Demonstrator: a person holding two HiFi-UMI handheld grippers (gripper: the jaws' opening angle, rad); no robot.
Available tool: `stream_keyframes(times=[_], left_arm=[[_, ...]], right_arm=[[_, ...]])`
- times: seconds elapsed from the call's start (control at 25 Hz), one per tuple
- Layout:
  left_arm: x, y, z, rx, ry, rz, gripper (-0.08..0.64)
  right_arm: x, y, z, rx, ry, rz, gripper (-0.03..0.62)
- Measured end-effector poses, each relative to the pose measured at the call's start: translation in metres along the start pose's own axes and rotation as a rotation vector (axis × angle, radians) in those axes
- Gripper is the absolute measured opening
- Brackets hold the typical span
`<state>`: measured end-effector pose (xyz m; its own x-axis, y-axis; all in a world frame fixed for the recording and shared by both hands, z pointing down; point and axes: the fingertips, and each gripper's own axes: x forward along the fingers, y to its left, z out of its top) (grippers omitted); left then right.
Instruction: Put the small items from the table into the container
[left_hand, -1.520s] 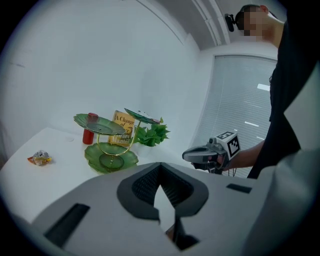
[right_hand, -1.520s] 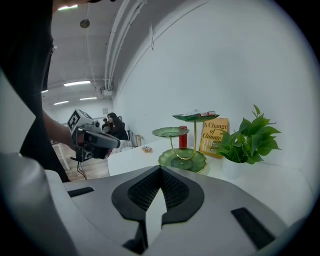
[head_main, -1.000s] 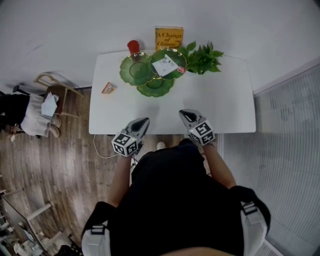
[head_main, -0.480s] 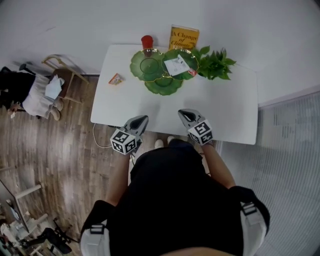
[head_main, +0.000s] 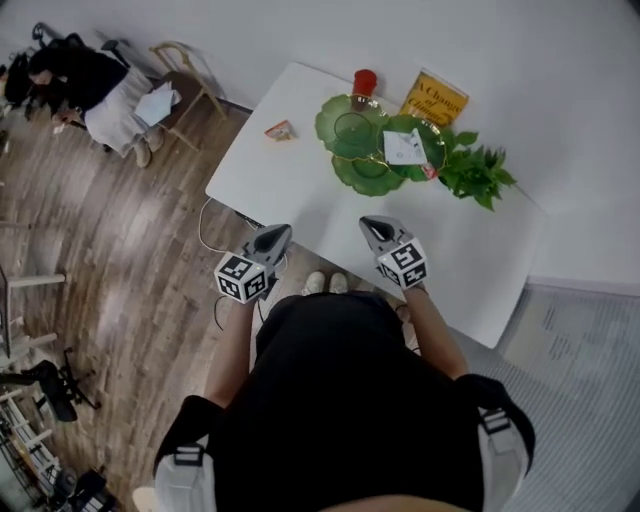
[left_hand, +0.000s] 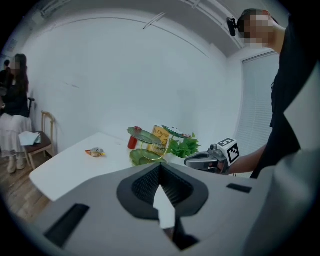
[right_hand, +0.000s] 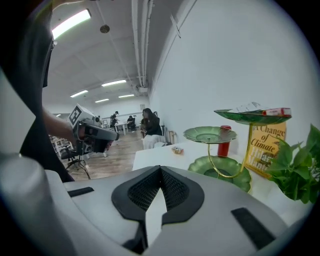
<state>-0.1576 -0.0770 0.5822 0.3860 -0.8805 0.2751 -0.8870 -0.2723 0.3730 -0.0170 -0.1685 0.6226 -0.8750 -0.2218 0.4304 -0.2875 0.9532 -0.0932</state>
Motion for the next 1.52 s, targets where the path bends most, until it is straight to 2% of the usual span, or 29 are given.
stream_keyframes(times=[0.12,0.28,0.44,0.6,0.88,1.16,1.52], left_arm=[[-0.012,0.004,0.000,-0.024,-0.030,0.080,0.002],[-0.024,0.009,0.000,-0.043,-0.061,0.144,0.002],[-0.037,0.016,-0.007,-0.059,-0.066,0.178,0.002],[-0.037,0.031,-0.007,-0.068,-0.063,0.178,0.002],[-0.015,0.074,0.015,-0.055,-0.066,0.103,0.002],[0.009,0.134,0.042,0.002,0.007,-0.020,0.002],[0.055,0.196,0.055,0.055,0.093,-0.153,0.002]], right_arm=[[0.011,0.001,0.006,-0.031,-0.008,0.065,0.021],[0.025,0.010,0.007,-0.060,-0.001,0.138,0.021],[0.036,0.021,0.007,-0.082,0.018,0.175,0.021],[0.046,0.021,0.015,-0.076,0.007,0.166,0.021],[0.079,0.013,0.020,-0.047,0.039,0.108,0.021],[0.126,0.008,0.049,-0.001,0.015,0.006,0.021],[0.156,0.001,0.057,0.066,0.034,-0.129,0.021]])
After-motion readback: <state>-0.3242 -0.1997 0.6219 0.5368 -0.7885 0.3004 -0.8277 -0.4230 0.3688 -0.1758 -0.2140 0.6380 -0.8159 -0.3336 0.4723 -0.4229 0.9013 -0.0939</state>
